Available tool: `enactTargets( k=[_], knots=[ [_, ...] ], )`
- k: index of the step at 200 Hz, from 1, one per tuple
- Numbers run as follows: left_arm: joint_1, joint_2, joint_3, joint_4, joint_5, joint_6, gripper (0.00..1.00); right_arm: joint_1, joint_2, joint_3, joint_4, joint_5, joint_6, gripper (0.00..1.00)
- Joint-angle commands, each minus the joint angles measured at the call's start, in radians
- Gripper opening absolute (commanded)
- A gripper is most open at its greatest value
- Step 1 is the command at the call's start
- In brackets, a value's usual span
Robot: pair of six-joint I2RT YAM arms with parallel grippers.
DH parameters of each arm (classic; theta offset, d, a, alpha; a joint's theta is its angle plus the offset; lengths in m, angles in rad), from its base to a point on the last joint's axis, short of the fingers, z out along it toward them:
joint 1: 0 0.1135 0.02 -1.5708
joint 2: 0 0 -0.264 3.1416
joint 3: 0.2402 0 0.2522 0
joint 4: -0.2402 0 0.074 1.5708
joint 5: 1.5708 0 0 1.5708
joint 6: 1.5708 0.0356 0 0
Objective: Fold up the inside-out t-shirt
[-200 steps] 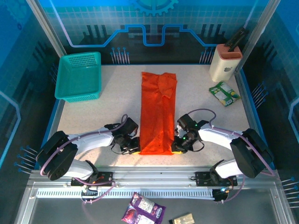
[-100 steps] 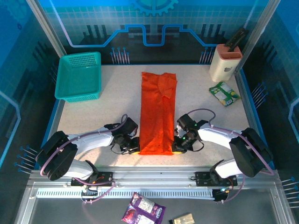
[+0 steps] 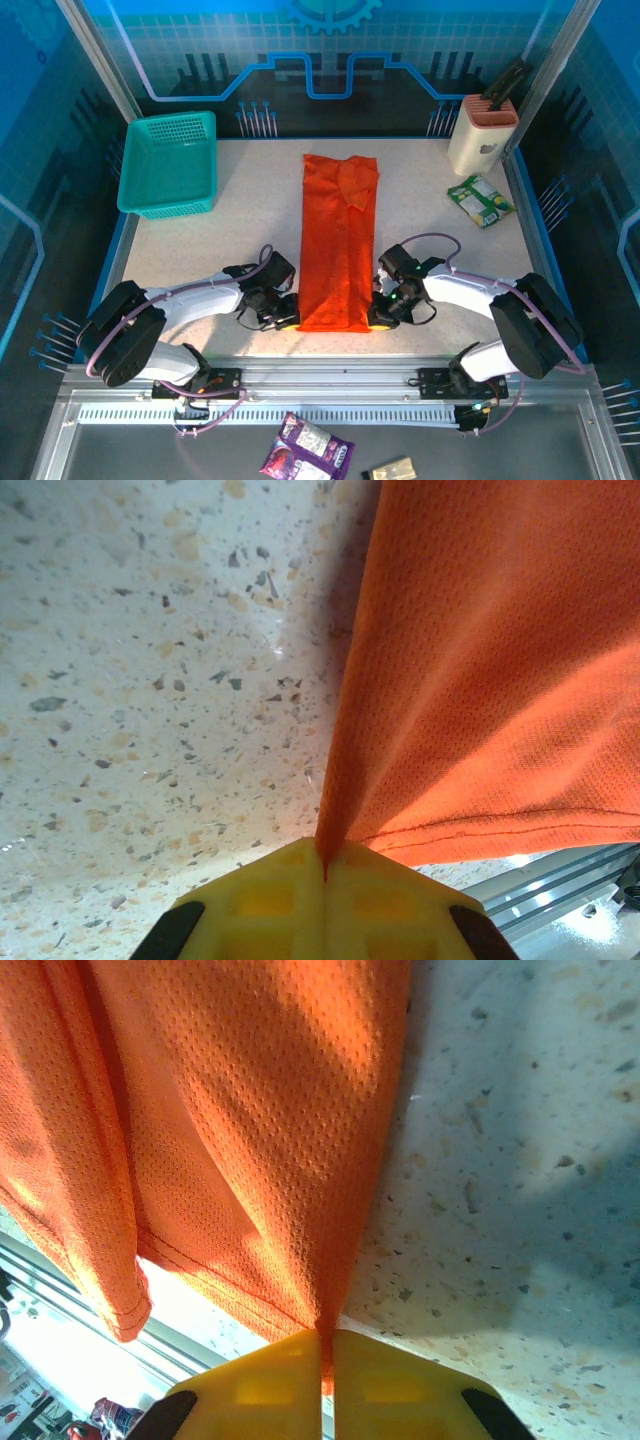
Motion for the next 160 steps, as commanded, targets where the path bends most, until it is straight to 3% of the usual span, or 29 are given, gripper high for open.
enactTargets(
  k=[1,85,160],
  knots=[
    [0.007,-0.010,-0.006,-0.018,0.003,0.009,0.00,0.020,0.014,0.017,-0.017,-0.002,-0.003,0.11],
    [0.009,-0.038,0.006,-0.051,-0.010,0.015,0.00,0.052,0.015,0.032,-0.018,-0.008,0.008,0.06],
    [0.010,-0.167,0.023,-0.126,0.029,0.045,0.00,0.090,-0.110,0.044,-0.100,0.007,0.033,0.00]
  ],
)
